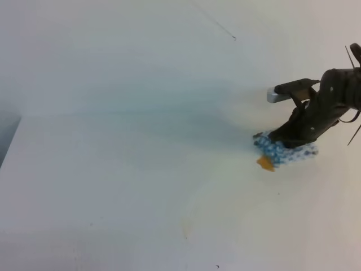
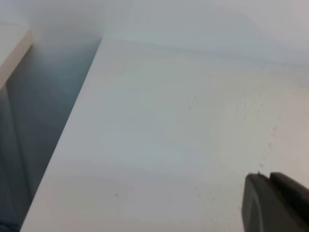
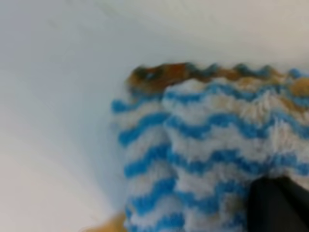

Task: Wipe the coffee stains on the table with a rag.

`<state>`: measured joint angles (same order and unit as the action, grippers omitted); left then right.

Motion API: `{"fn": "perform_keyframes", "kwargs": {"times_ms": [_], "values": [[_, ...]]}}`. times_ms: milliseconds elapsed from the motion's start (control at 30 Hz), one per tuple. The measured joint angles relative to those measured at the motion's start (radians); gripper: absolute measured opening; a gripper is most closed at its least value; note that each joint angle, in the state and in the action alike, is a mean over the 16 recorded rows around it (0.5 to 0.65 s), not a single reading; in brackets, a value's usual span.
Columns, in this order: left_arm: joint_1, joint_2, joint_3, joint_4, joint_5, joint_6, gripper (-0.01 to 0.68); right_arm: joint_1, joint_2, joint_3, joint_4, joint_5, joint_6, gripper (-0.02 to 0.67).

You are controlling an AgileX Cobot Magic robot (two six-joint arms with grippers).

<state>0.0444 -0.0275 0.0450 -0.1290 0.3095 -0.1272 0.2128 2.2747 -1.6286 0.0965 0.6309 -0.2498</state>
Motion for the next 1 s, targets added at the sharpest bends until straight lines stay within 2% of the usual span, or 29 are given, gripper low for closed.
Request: {"fn": "perform_keyframes", "kwargs": {"times_ms": [267, 533, 767, 1000], "values": [[0.000, 0.000, 0.000, 0.000, 0.000, 0.000, 0.000, 0.077, 0.043, -0.073, 0.069, 0.036, -0.045, -0.002], [0.000, 0.000, 0.000, 0.000, 0.000, 0.000, 0.000, 0.151, 0.022, -0.058, -0.037, 0.116, 0.000, -0.002], [0.000, 0.000, 0.000, 0.000, 0.000, 0.000, 0.000, 0.125, -0.053, 0.065, -0.145, 0.124, 0.067, -0.001], [0.000, 0.000, 0.000, 0.000, 0.000, 0.000, 0.000, 0.073, -0.137, 0.231, -0.163, 0.064, 0.080, -0.001]]}}
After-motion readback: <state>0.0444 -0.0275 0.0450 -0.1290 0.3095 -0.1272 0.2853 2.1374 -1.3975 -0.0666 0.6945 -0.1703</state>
